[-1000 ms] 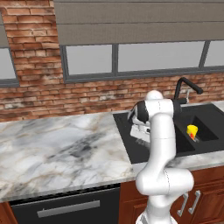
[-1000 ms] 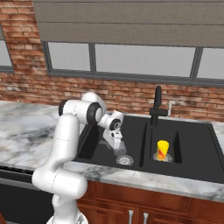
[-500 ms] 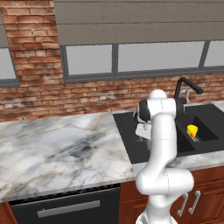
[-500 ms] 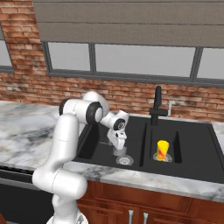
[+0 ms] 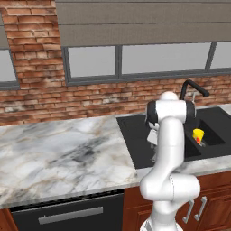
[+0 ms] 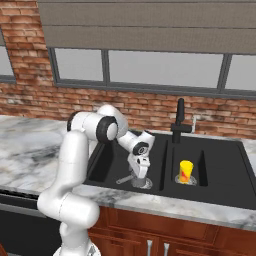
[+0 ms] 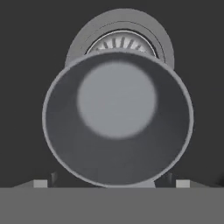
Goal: Move any existing items from the left basin to the right basin for drying. Then move the measuring cup from the counter to the left basin of the sink for washing.
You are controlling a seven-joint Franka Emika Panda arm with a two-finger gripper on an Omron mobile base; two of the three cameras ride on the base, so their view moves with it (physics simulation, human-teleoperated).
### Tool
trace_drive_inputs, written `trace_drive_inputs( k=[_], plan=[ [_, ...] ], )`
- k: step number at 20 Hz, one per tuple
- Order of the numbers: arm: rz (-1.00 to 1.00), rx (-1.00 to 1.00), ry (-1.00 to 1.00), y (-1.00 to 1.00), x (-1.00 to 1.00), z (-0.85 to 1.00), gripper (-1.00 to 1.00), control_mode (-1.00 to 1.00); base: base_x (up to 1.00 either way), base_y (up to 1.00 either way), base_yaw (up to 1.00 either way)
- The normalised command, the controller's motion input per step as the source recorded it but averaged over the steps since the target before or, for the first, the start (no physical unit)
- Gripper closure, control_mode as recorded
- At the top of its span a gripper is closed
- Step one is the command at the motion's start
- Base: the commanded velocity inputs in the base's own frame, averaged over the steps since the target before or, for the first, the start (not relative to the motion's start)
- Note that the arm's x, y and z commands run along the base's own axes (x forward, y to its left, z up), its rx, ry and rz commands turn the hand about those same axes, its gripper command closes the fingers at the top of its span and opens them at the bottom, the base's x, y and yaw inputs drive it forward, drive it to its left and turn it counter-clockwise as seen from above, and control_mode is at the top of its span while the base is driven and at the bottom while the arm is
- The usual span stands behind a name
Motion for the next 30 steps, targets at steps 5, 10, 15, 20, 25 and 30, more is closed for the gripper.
trace_drive_inputs(
  k=[5,10,15,20,25,30],
  plan=[
    [-0.06,0.00,-0.08,-0.01,-0.15,0.44,-1.00,-1.00,0.00,0.00,0.00],
    [-0.01,-0.01,-0.16,0.00,-0.15,0.90,-1.00,-1.00,0.00,0.00,0.00],
    [0.00,-0.07,-0.16,0.03,-0.24,0.98,-1.00,-1.00,0.00,0.00,0.00],
    [0.00,-0.10,-0.15,0.25,-0.49,0.83,-1.00,-1.00,0.00,0.00,0.00],
    [0.04,-0.20,-0.22,0.45,-0.54,0.71,-1.00,-1.00,0.00,0.00,0.00],
    [0.10,-0.19,-0.16,0.54,-0.32,0.66,-1.00,-1.00,0.00,0.00,0.00]
  ],
)
